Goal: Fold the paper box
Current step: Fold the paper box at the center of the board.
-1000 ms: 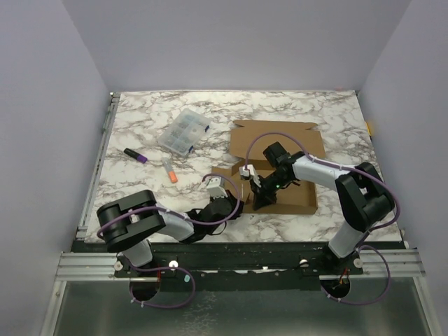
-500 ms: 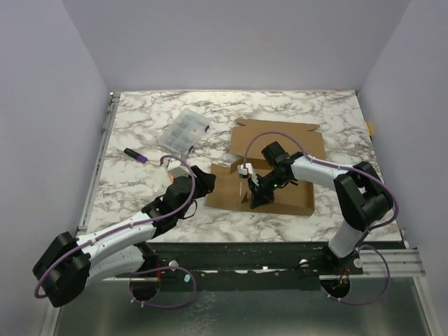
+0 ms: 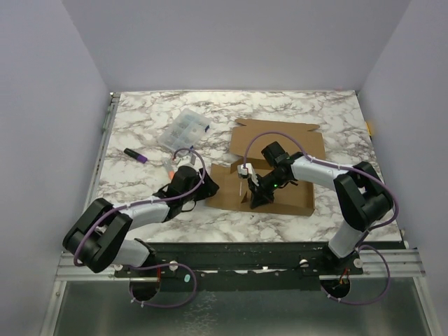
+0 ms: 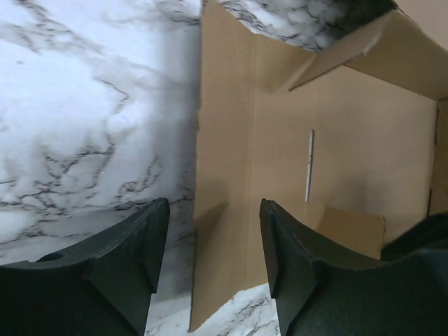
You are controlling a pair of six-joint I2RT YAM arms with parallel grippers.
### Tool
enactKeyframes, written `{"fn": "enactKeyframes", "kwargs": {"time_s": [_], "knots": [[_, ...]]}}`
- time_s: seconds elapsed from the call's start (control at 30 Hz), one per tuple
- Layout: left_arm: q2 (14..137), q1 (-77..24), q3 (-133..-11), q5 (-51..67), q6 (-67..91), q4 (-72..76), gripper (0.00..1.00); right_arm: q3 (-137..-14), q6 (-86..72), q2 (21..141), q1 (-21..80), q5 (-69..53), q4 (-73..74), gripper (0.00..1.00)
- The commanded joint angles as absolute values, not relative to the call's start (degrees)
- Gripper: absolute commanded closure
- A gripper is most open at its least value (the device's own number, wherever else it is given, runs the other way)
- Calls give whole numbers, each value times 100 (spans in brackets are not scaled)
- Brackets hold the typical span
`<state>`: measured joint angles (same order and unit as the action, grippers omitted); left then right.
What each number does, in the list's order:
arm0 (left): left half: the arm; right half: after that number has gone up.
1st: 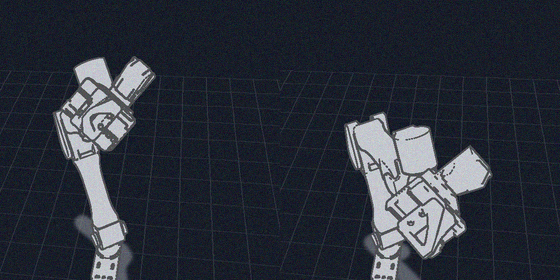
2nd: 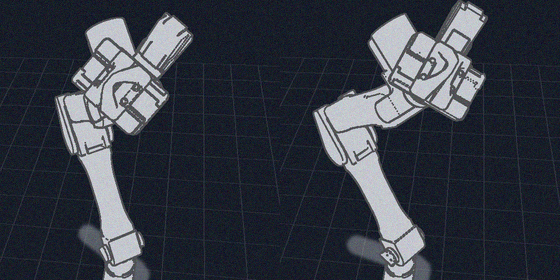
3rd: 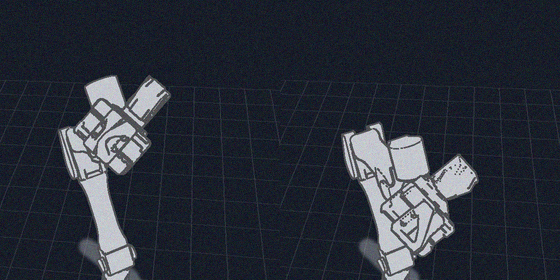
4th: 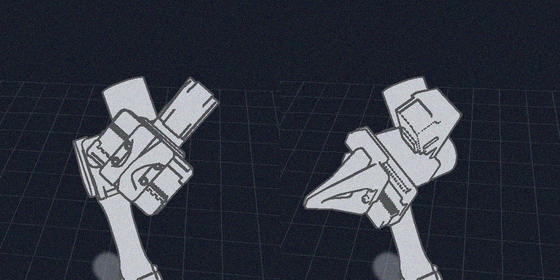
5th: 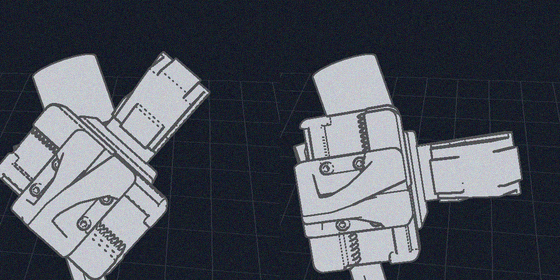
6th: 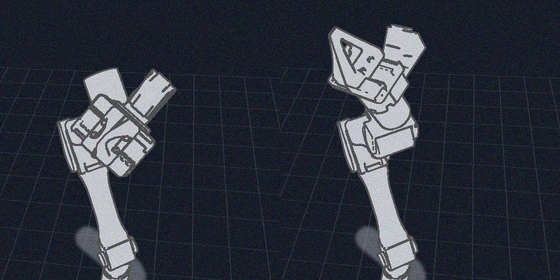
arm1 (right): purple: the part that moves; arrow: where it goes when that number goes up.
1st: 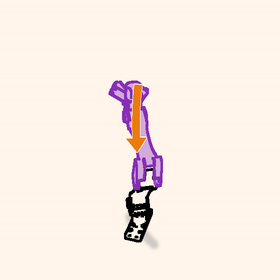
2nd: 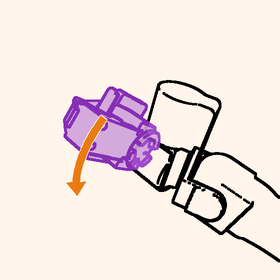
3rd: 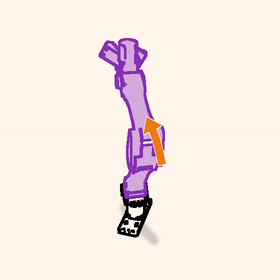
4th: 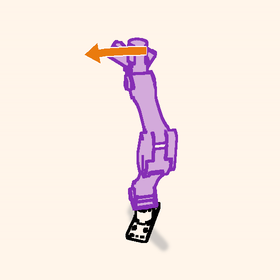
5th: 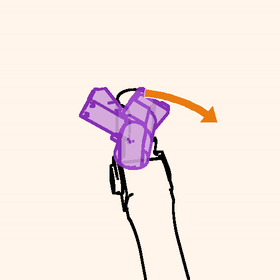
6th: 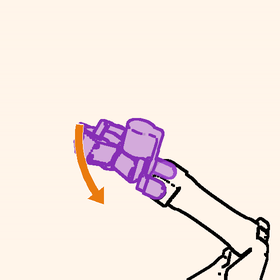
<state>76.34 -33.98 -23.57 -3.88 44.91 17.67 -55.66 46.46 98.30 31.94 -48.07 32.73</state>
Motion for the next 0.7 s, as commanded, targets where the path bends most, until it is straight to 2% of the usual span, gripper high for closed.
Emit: {"fn": "enactKeyframes", "kwargs": {"time_s": [0.0,0.1,0.13,0.17,0.2,0.23,0.67], "knots": [[7819,-3375,-2334,544,4607,2564,44,-5528,4669,10037,3243,-4402,3190,100],[8006,-3379,-2315,794,4681,2788,60,-5515,4688,10038,3243,-4410,3190,100],[8047,-3376,-2332,886,4682,2872,70,-5515,4693,10037,3243,-4412,3195,100],[8071,-3375,-2359,950,4684,2936,86,-5519,4698,10044,3239,-4410,3199,100],[8062,-3375,-2394,1010,4678,2974,97,-5511,4702,10046,3238,-4416,3195,100],[8043,-3377,-2447,1079,4676,3006,100,-5513,4702,10052,3241,-4414,3199,100],[7917,-3769,-2930,1945,4443,3098,100,-5552,4635,10129,3237,-4390,3152,100]]}}
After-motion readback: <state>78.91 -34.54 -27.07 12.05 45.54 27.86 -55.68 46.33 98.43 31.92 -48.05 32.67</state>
